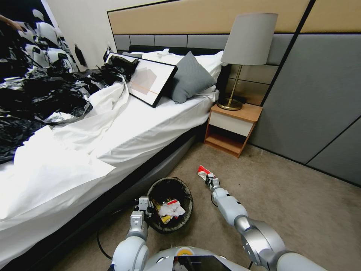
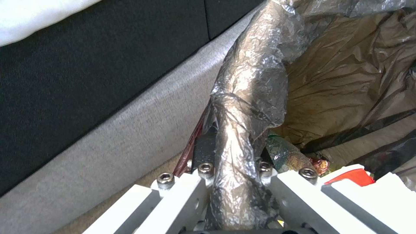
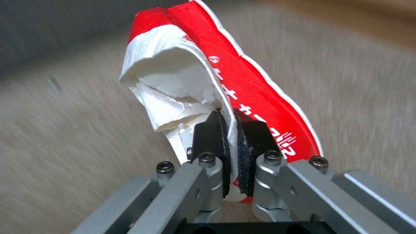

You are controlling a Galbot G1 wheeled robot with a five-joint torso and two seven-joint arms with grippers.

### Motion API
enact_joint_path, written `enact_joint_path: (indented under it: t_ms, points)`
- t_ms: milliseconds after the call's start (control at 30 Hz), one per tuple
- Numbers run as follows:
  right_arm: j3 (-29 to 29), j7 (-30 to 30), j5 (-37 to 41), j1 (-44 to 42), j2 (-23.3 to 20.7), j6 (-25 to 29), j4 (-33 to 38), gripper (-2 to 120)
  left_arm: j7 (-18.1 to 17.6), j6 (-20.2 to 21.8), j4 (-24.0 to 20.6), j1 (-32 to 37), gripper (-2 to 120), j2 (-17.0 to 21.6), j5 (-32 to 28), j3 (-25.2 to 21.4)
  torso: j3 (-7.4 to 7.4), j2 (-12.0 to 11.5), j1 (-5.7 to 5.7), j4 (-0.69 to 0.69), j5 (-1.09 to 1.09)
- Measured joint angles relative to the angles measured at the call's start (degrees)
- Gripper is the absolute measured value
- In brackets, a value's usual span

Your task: Pick up the trash bin, then pick up the garbage from the floor and place it into the trash bin.

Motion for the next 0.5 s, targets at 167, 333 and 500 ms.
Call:
enact_joint_path:
  t_ms: [167, 333, 500]
  points:
    - [0.9, 0.9, -2.5, -4.6, -0.5, 6.5, 7.9, 2, 0.0, 0.2, 0.2, -0.6, 0, 0.4, -0.5, 0.0, 0.0, 0.0, 0.0, 0.02, 0.0]
    - [3.0, 0.4, -3.7, -13.2, -1.7, 8.2, 25.2, 2, 0.0, 0.3, 0.4, -0.7, 0, 0.7, -0.7, -0.2, 0.0, 0.0, 0.0, -0.01, 0.01]
    - [4.3, -1.5, -4.7, -21.5, -2.9, 8.3, 43.2, 2, 0.1, 0.3, 0.7, -1.2, 0, 0.7, -0.8, -0.1, 0.0, 0.0, 0.0, -0.01, 0.02]
